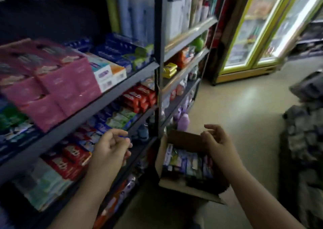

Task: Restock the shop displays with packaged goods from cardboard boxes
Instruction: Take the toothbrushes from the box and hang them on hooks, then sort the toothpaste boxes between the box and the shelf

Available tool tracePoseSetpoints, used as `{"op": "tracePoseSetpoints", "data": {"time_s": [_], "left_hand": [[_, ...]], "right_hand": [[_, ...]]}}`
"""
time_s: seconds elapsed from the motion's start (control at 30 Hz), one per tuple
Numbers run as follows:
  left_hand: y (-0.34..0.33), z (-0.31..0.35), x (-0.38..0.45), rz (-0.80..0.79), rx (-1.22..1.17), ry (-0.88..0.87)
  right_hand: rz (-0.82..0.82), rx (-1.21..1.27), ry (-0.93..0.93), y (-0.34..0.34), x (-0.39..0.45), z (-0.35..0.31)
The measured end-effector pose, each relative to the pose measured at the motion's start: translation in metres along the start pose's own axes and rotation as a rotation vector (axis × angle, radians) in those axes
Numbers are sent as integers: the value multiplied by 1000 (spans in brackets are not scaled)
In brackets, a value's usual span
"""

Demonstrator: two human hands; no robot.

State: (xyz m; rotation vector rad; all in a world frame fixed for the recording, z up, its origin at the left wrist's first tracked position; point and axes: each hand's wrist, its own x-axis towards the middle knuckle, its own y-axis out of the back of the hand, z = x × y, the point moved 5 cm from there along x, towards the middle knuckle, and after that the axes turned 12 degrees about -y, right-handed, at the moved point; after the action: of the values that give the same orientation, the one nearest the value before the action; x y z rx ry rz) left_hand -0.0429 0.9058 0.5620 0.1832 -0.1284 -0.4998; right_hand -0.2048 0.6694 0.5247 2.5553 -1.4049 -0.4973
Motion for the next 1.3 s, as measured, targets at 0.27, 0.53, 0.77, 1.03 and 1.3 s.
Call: {"op": "tracePoseSetpoints", "data": {"time_s": [0.27, 0.53, 0.77, 1.03, 1.3], "left_hand": [[-184, -113, 60, -178, 106, 270], [-286, -268, 82, -273, 221, 575], [-363, -429, 89, -429, 276, 670], [-434, -617, 110, -550, 282, 614], [-477, -731, 139, -490, 255, 467]], "right_hand": [[-42, -90, -384, 67, 118, 162], [-95, -256, -706, 67, 198, 328], [-124, -380, -905, 23, 229, 475], [-146, -339, -954, -44, 289, 638], [47, -464, -565, -110, 384, 715]]}}
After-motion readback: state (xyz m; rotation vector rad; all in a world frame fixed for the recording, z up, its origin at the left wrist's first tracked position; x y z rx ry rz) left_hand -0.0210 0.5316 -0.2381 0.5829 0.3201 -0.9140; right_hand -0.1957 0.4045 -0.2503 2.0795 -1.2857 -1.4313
